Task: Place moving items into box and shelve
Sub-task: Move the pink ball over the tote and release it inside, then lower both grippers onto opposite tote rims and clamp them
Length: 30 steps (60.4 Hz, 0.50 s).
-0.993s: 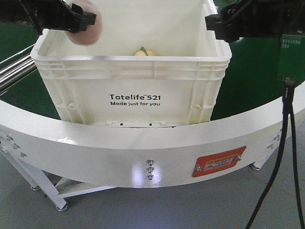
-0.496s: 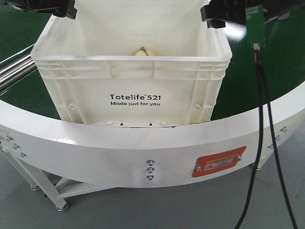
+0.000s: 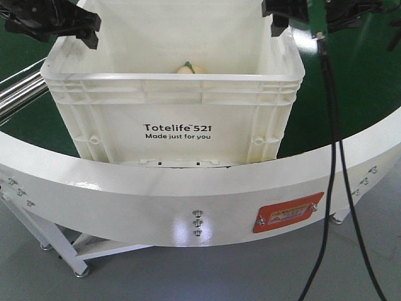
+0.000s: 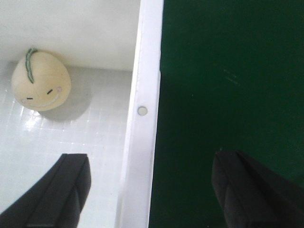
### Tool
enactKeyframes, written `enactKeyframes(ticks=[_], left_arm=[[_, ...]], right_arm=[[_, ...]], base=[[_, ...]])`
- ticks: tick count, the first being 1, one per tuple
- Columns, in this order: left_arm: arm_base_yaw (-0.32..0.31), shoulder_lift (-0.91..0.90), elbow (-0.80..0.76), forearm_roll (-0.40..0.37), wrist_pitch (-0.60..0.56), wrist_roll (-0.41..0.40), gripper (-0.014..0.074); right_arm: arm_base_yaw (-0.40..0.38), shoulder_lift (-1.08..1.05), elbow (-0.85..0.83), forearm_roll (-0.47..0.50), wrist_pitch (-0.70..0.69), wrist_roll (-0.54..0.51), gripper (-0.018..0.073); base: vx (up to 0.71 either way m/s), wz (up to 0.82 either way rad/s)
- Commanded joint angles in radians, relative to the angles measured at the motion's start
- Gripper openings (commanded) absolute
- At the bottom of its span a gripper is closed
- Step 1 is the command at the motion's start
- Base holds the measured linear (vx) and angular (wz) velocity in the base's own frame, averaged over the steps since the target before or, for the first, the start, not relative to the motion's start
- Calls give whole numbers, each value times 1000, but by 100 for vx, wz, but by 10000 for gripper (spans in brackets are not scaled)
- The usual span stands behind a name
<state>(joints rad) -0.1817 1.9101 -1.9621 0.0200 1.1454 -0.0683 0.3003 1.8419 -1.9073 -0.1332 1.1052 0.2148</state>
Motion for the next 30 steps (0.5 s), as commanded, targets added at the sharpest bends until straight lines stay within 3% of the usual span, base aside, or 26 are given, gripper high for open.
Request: enactKeyframes(ticks=[1, 30], left_arm=[[4, -39, -37, -5, -37, -10, 684], [5, -28, -37, -6, -23, -10, 664]], right_arm=[[-8, -11, -56, -9, -25, -8, 573], [-8, 112, -109, 3, -21, 0, 561]], base=[[0, 0], [0, 0]])
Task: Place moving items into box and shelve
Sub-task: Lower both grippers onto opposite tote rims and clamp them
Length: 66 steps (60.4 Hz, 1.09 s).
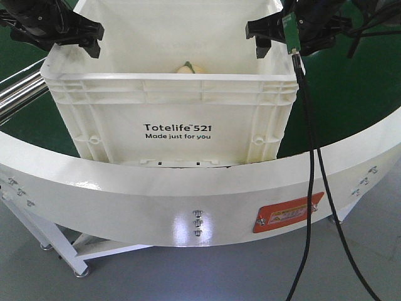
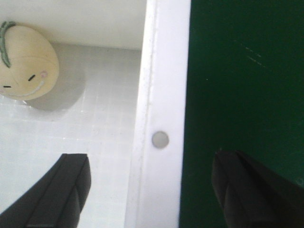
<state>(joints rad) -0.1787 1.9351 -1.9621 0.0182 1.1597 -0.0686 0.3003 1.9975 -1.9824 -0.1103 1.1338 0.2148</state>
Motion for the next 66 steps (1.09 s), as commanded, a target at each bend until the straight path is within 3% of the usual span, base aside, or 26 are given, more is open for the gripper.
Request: enactKeyframes(ticks=[1, 20, 49, 59, 66], left_arm=[[2, -53, -37, -5, -35, -10, 663], [2, -53, -37, -5, -19, -9, 629], [2, -53, -37, -5, -5, -9, 592], [2, -53, -37, -5, 4, 2, 533], [2, -53, -37, -7, 5, -1, 438]], right_arm=[[-8, -42, -34, -22, -50, 3, 559], [-8, -48, -34, -21, -44, 7, 466], [-10, -66, -34, -32, -25, 6, 465], [-10, -65, -34, -32, -30, 7, 443], [-10, -65, -34, -28, -29, 7, 393]], base=[[0, 0], [0, 0], [0, 0], [0, 0], [0, 0]])
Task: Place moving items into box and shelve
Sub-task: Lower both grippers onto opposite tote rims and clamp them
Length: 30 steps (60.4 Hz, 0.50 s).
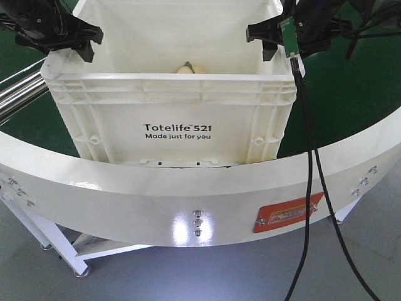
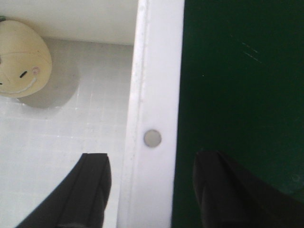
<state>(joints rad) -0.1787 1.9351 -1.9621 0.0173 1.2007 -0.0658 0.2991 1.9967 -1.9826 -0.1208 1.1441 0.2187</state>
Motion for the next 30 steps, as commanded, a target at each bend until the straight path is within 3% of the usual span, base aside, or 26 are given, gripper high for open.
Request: enactKeyframes(ticks=[1, 18, 30], left_arm=[[2, -53, -37, -9, -36, -4, 425], [2, -53, -37, -17, -37, -4, 209], [2, -51, -37, -17, -30, -4, 136]], right_arm=[[-9, -64, -34, -17, -38, 3, 385], [-6, -64, -34, -1, -39, -4, 184], [-6, -64, -34, -1, -44, -13, 82]], base=[[0, 0], [0, 0], [0, 0]])
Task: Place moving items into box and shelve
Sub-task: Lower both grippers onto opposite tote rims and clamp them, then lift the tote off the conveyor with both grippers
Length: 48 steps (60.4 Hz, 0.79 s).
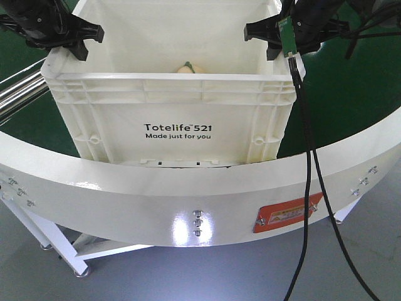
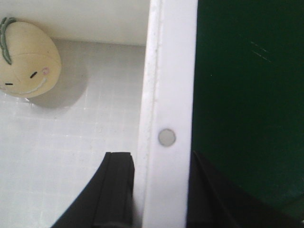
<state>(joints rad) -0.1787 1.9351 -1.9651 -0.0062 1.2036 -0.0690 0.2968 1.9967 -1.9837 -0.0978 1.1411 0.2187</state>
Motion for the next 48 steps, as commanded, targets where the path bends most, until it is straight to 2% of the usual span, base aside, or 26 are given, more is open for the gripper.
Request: enactKeyframes(ticks=[1, 8, 18, 25, 32, 38, 48], left_arm=[[2, -51, -34, 6, -32, -1, 134], [2, -51, -34, 6, -34, -3, 128], [-2, -90, -34, 26, -72, -62, 128], [-28, -140, -34, 86, -101, -96, 129], [-50, -199, -34, 135, -120, -155, 129], [-59, -249, -28, 173, -108, -219, 129], [-95, -342, 49, 248, -104, -293, 129]], right_arm=[[-4, -64, -32, -23, -44, -13, 77], [-4, -66, -32, -27, -57, -12, 46], [-1, -102, -32, -61, -55, -2, 17], [26, -152, -32, -166, -54, 50, 15], [72, -206, -31, -271, -43, 145, 19], [95, -240, -30, -294, -20, 207, 20], [141, -313, 28, -333, -2, 218, 25]], base=[[0, 0], [0, 0], [0, 0], [0, 0], [0, 0], [0, 0], [0, 0]])
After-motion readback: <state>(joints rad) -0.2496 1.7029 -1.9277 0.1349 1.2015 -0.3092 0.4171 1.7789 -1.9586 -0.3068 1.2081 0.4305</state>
